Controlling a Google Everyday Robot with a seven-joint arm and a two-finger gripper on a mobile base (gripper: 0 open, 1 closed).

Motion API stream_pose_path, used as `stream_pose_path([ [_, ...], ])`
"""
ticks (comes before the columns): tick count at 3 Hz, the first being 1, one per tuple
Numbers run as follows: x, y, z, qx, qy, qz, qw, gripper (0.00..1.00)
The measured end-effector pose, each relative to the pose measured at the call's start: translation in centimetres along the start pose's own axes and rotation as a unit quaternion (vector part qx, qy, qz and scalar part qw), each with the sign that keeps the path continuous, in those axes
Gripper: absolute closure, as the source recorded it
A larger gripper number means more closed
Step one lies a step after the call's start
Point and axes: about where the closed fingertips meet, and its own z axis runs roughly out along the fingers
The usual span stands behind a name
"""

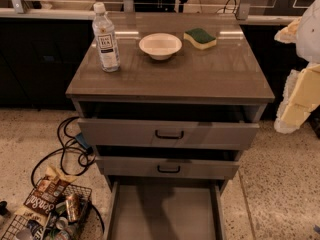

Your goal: Place blue plastic bottle into bottom drawer

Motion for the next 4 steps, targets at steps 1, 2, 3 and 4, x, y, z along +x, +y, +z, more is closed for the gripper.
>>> stream_pose_path([
  [1, 0.0, 0.0, 0.0, 0.0, 0.0, 0.0, 1.0, 0.0],
  [2, -0.3, -0.6, 0.0, 0.014, -0.016, 0.01, 0.9997, 0.0],
  [3, -0.9, -2.0, 0.1, 0.05, -0.054, 0.03, 0.9968, 0.0],
  [4, -2.6, -4.1, 1.1, 0.085, -0.13, 0.059, 0.9862, 0.0],
])
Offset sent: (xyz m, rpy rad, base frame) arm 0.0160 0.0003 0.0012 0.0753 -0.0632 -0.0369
